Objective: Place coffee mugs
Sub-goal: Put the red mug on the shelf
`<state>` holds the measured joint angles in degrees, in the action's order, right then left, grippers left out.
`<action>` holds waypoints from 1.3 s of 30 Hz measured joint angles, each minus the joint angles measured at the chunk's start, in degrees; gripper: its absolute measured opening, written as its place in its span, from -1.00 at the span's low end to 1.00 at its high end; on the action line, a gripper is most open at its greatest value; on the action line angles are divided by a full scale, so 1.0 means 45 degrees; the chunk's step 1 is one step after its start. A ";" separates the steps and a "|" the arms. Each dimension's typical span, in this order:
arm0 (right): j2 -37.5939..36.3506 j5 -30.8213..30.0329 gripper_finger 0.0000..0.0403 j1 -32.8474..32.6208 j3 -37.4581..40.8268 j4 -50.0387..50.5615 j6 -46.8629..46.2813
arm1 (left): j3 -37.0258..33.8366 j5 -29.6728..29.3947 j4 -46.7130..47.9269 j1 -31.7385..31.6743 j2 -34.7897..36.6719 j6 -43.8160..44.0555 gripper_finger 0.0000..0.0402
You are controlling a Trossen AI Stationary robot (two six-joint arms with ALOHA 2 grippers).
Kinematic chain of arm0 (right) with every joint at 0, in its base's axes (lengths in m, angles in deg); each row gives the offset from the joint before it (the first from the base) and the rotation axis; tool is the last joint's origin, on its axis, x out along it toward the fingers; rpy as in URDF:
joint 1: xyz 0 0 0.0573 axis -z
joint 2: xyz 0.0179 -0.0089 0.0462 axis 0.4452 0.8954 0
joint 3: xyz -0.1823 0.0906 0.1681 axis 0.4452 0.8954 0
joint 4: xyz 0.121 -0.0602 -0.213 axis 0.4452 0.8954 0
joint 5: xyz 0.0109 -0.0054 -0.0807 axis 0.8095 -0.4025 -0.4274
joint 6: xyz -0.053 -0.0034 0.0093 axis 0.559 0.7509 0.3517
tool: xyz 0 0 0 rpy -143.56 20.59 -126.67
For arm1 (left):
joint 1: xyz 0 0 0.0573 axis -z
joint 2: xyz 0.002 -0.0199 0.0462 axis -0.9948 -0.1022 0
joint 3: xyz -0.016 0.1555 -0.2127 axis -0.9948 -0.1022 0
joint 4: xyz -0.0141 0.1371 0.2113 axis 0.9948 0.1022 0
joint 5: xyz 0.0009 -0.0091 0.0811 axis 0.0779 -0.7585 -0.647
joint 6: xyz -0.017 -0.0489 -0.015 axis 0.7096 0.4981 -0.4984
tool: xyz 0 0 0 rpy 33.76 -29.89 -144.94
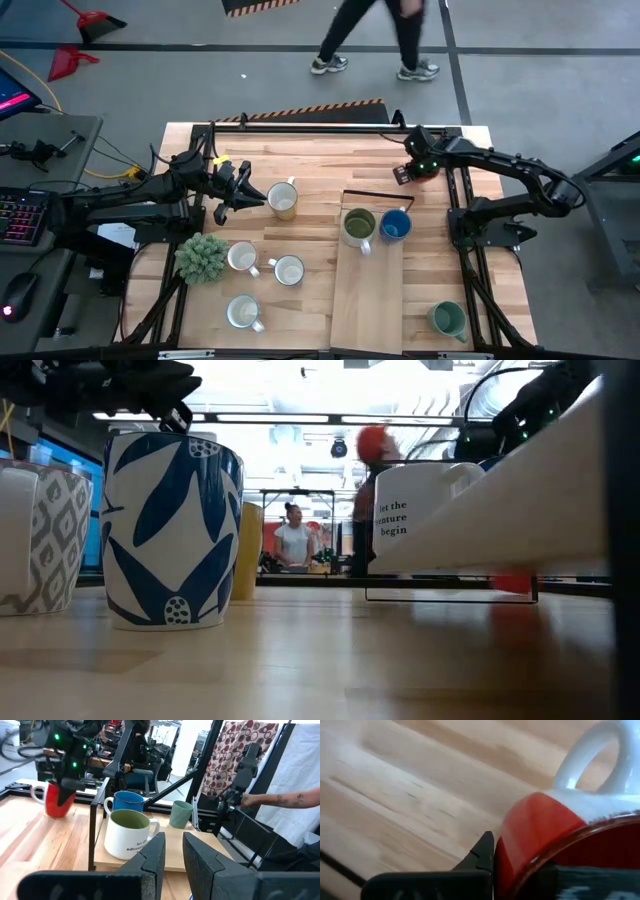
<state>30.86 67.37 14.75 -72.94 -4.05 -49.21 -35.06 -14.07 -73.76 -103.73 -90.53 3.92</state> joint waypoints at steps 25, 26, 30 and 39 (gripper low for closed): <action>-0.0166 -0.1068 -1.00 -0.4621 -0.7495 0.1759 0.1081 | 0.0000 0.0000 0.0823 0.0005 0.0077 -0.0024 -0.71; -0.0166 -0.1271 -1.00 -0.4964 -0.7782 0.2077 0.1039 | 0.0000 0.0001 0.0827 0.0000 0.0114 -0.0031 -0.71; -0.0176 -0.2361 -1.00 -0.6362 -0.8716 0.3698 0.0057 | 0.0000 0.0000 0.0815 0.0000 0.0267 -0.0031 -0.71; 0.0085 -0.3806 -1.00 -0.9708 -0.8981 0.4118 -0.2963 | 0.0000 0.0000 0.0762 0.0000 0.0340 -0.0031 -0.71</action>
<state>31.24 50.24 -28.93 -113.36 14.48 -62.55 -35.06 -14.07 -70.33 -103.73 -89.00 3.78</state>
